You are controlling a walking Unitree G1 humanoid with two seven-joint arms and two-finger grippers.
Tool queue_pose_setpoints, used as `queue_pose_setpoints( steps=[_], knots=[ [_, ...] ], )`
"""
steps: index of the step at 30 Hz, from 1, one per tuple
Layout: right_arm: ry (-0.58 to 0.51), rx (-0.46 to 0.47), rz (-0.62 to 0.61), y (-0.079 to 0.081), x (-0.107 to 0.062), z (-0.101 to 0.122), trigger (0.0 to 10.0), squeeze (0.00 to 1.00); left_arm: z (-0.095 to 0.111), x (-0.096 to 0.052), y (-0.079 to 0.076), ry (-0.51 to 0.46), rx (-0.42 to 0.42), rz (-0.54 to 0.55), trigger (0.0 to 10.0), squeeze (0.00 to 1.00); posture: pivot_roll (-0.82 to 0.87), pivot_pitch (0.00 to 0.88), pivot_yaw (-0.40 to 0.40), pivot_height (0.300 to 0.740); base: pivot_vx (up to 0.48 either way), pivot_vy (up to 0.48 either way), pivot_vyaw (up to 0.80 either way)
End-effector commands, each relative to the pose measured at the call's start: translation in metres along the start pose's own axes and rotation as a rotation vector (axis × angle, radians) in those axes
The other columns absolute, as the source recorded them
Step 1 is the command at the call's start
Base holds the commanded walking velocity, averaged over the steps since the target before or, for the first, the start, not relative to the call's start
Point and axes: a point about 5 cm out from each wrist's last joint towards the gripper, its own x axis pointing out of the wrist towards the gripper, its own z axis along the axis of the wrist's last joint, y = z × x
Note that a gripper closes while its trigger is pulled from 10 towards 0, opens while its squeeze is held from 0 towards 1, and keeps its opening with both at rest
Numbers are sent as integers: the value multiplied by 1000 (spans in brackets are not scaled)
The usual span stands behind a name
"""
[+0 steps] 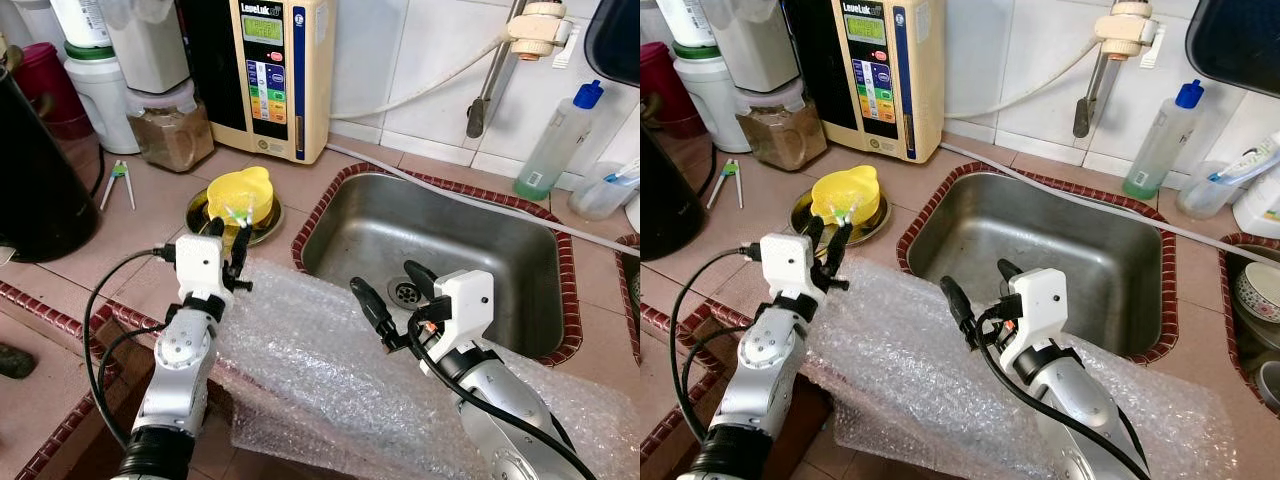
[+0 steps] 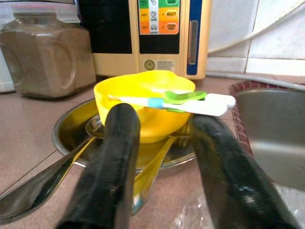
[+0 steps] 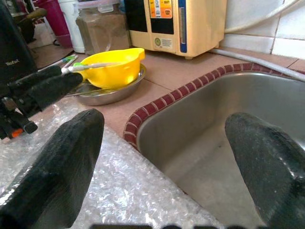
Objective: Kitchen organization
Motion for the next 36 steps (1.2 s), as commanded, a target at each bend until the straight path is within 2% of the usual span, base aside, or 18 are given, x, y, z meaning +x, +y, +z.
queue_pose_setpoints(
  steps=[1, 4, 7, 11, 16, 23, 24, 25, 26, 27, 29, 36],
  knots=[
    [-4, 12, 10, 0, -1, 0, 10000, 0, -2, -1, 0, 6, 16, -13, 10000, 1000, -62, 22, 4, 740, 0, 0, 0],
    [-4, 15, 17, 1, -1, 0, 10000, 0, 3, 0, 2, -29, 50, -10, 10000, 1000, -61, 21, 5, 740, 0, 0, 0],
    [-3, 15, 21, 1, -1, 0, 10000, 0, 1, 1, 3, -24, 57, -16, 10000, 1000, -61, 19, 4, 740, 0, 0, 0],
    [-4, 18, 24, 1, -1, 0, 10000, 0, 2, 2, 1, -35, 122, -45, 10000, 1000, -64, 19, 5, 740, 0, 0, 0],
    [-3, 21, 35, 2, -2, 0, 10000, 0, -1, 2, -8, -37, 176, -133, 10000, 1000, -71, 18, 4, 740, 0, 0, 0],
    [-3, 26, 40, 2, -3, 0, 10000, 0, -4, 2, -7, -25, 195, -128, 10000, 1000, -74, 18, 3, 740, 0, 0, 0],
    [-3, 26, 41, 3, -3, 1, 10000, 0, -6, 1, -5, -14, 205, -117, 10000, 745, -77, 20, 4, 740, 0, 0, 0],
    [-3, 26, 41, 3, -3, 1, 10000, 0, -6, 1, -5, -14, 205, -117, 10000, 745, -77, 20, 4, 740, 0, 0, 0],
    [-2, 26, 41, 3, -4, 1, 10000, 0, -8, -1, -4, -6, 211, -111, 10000, 588, -77, 20, 4, 740, 0, 0, 0],
    [-2, 26, 42, 3, -4, 0, 10000, 0, -9, -2, -3, -3, 215, -113, 10000, 0, -77, 20, 4, 740, 0, 0, 0],
    [-1, 22, 41, 2, -4, 0, 10000, 0, -11, -4, -2, 2, 239, -103, 10000, 0, -77, 20, 4, 740, 0, 0, 0],
    [-4, 13, 39, 2, -5, 1, 10000, 0, -13, -5, 7, 13, 240, -36, 10000, 0, -78, 22, 1, 740, 0, 0, 0]
  ],
)
